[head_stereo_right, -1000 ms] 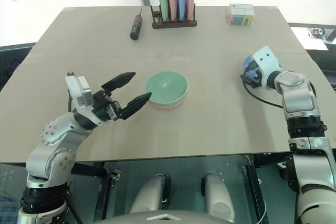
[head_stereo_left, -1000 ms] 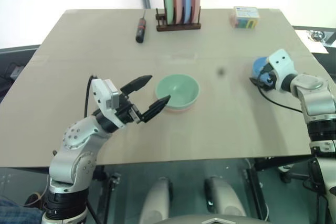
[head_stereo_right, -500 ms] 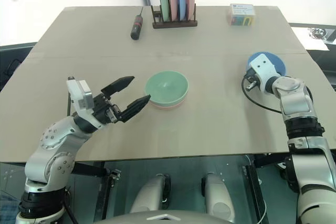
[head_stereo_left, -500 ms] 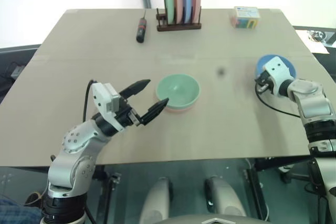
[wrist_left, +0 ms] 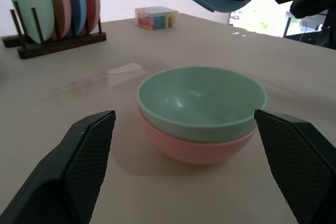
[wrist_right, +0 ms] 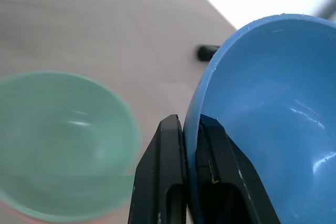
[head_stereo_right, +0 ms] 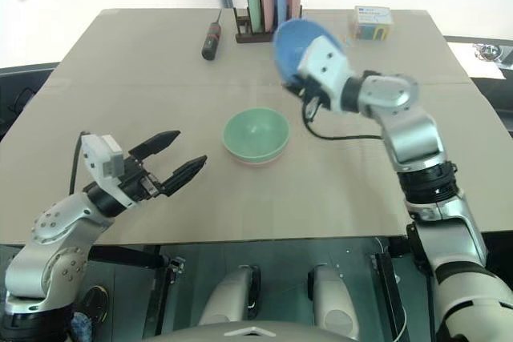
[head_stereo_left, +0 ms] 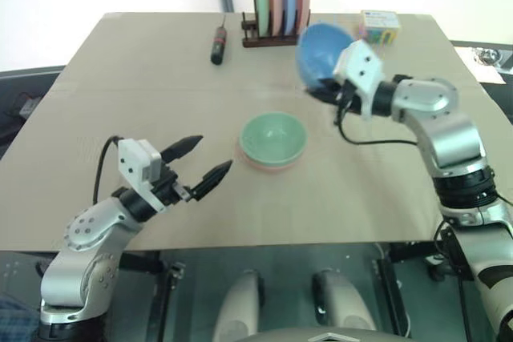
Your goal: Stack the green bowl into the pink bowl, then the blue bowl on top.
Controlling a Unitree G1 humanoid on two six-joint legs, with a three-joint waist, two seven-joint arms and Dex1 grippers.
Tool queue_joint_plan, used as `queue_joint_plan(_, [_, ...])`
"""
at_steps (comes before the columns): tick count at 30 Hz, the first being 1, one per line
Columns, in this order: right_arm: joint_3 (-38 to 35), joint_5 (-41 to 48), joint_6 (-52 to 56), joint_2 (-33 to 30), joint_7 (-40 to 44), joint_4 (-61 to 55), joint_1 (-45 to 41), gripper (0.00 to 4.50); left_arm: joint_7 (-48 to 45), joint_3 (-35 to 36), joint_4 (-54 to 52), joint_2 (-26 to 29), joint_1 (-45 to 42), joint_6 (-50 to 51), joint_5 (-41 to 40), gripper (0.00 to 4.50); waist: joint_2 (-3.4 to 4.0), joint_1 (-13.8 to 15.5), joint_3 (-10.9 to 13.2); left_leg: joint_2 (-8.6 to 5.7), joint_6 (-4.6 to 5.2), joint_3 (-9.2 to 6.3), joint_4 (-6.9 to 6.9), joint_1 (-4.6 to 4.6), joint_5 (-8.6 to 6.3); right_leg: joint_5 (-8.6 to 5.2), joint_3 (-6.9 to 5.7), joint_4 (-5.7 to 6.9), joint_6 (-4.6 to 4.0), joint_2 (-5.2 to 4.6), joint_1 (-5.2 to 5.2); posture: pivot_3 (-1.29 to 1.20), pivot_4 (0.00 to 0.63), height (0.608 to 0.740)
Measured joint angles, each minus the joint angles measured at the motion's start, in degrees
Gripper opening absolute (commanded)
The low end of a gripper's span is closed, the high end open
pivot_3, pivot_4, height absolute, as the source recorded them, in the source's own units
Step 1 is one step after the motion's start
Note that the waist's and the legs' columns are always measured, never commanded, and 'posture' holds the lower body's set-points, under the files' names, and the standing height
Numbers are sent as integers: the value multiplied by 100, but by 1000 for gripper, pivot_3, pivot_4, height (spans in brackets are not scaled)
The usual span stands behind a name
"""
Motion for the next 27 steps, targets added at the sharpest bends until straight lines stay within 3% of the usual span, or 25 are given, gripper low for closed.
queue_joint_plan(11, [1145, -5, 416, 23, 667, -622, -4, 12, -280, 532, -8, 138, 750, -230, 85, 4500, -1, -20, 0, 2, 0, 0, -1, 2, 0, -12, -2, 0, -21, 0, -1, 0, 150, 740])
queue_joint_plan(13, [1220, -48, 422, 23, 668, -633, -4, 747, -302, 565, -7, 140, 760, -256, 110, 4500, -1, -18, 0, 2, 0, -1, -1, 2, 0, -12, -4, 1, -21, 0, -1, 0, 150, 740])
queue_joint_plan(14, [1260, -80, 421, 24, 670, -653, -7, 884, -310, 564, -8, 140, 759, -267, 111, 4500, -1, -20, 0, 2, 0, -1, -1, 2, 0, -12, -4, 1, -21, 0, -1, 0, 150, 740])
queue_joint_plan(20, [1236, -164, 444, -37, 667, -665, -129, 3464, -309, 546, -10, 137, 674, -283, 114, 4500, -1, -18, 0, 2, -1, -2, -1, 2, 0, -12, -5, 0, -21, 0, -1, 0, 150, 740])
queue_joint_plan(23, [1074, -64, 557, -133, 680, -666, -140, 3464, -295, 545, -16, 133, 652, -282, 111, 4500, -1, -15, -1, 1, 0, 0, -1, 0, 0, -12, -4, -1, -21, -2, -1, 0, 150, 740])
queue_joint_plan(27, [-378, 912, 970, -261, 599, -726, 323, 3464, -27, 546, -238, 111, 614, -22, -36, 4500, -5, 11, -2, 0, 0, -5, -1, -2, 0, -12, -8, -5, -21, -4, 3, 0, 150, 740])
